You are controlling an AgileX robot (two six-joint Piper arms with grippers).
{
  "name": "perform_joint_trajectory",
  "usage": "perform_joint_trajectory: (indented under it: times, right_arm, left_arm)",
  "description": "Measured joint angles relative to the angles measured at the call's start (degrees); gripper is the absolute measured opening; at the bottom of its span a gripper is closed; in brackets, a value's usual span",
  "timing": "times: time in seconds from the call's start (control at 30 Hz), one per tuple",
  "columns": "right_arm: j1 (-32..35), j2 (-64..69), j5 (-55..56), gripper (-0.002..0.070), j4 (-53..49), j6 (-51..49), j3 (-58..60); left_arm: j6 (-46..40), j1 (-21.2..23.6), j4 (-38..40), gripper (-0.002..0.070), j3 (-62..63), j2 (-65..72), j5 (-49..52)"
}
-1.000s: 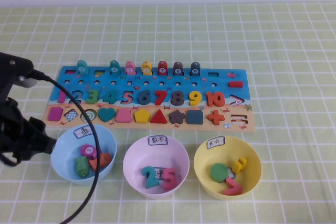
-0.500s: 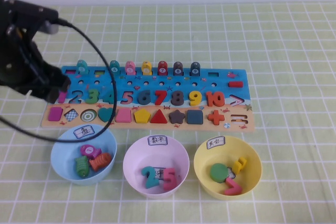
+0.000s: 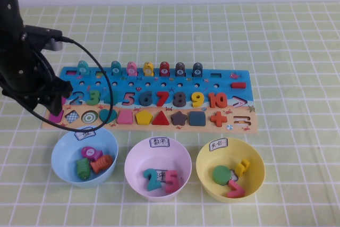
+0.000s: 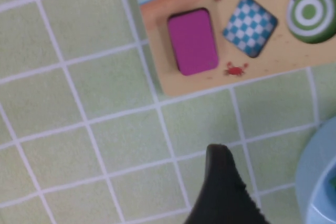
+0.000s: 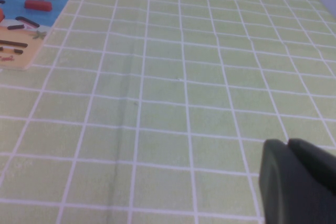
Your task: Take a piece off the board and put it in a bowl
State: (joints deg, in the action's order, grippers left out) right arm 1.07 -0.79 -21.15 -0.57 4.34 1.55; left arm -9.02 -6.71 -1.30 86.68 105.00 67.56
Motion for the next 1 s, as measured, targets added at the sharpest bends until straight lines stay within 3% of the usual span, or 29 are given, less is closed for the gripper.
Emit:
perform_joint_trajectory:
  times: [0.43, 1.0]
  right_arm:
    - [0.0, 0.0, 0.0, -0.0018, 0.0, 0.0, 0.0]
    - [0.0, 0.0, 0.0, -0.0018, 0.0, 0.0, 0.0]
  left_arm:
    - [-3.23, 0.46, -0.15, 0.039, 0.49, 6.05, -7.68]
    - [-3.2, 1.59, -0.24, 0.039, 1.7, 10.54, -10.24]
